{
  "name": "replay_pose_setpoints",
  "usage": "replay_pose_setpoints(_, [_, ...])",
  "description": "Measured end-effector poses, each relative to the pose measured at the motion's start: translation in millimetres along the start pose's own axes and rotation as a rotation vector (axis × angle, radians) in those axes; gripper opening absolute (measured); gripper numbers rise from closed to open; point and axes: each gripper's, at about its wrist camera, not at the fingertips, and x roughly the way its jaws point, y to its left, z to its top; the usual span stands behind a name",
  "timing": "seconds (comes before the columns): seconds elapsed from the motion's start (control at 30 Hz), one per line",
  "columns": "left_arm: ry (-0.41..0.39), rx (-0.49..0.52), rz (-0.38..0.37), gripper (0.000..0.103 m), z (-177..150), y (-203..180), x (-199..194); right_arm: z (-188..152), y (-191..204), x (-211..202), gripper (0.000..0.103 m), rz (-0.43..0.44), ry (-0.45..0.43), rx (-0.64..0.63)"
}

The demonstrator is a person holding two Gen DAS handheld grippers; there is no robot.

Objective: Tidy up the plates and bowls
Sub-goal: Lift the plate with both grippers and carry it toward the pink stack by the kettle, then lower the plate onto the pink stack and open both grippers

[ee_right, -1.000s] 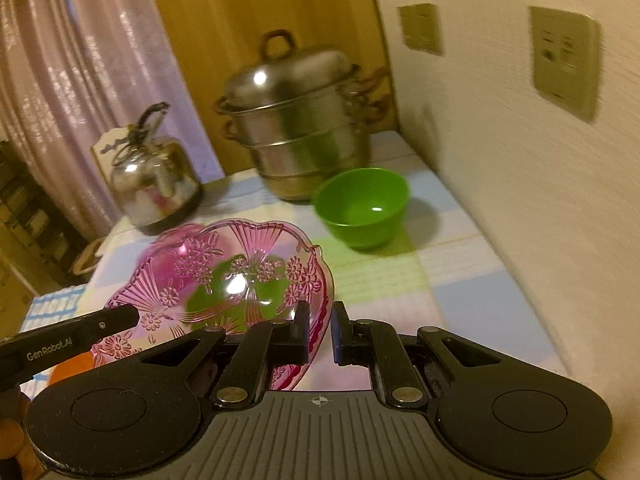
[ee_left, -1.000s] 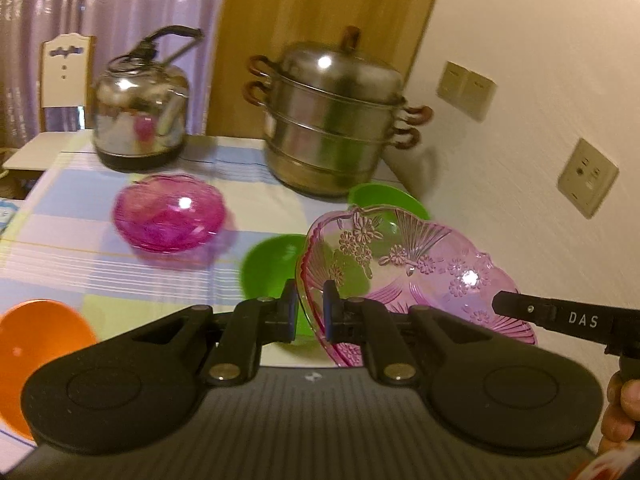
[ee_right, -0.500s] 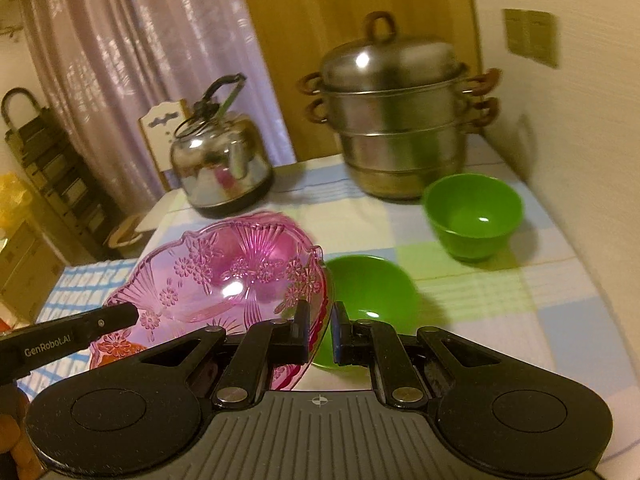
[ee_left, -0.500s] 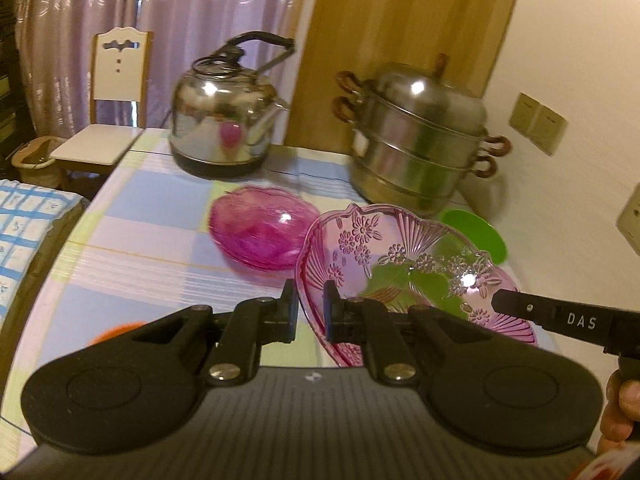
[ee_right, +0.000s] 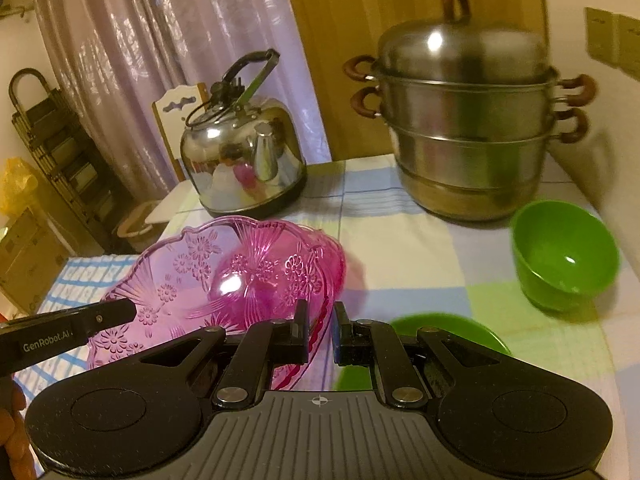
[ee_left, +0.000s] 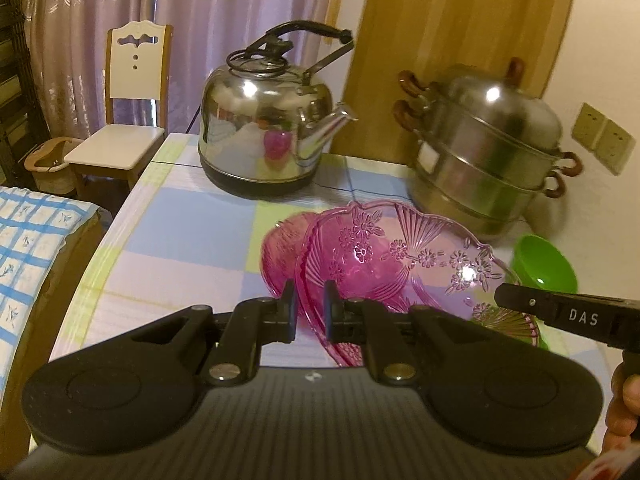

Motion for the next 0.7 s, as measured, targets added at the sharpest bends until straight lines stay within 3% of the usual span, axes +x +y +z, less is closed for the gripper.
replay_pose_setpoints(0.33, [0.058, -0.003, -0.009, 0.011, 26, 24, 83, 33, -10, 88, 0.011, -0.001, 0.072, -0.033])
replay_pose_setpoints(0.7, [0.111, 0.067, 0.020, 0.012, 31, 26, 147, 45, -29, 153, 0.011, -0.001, 0.153, -0.031])
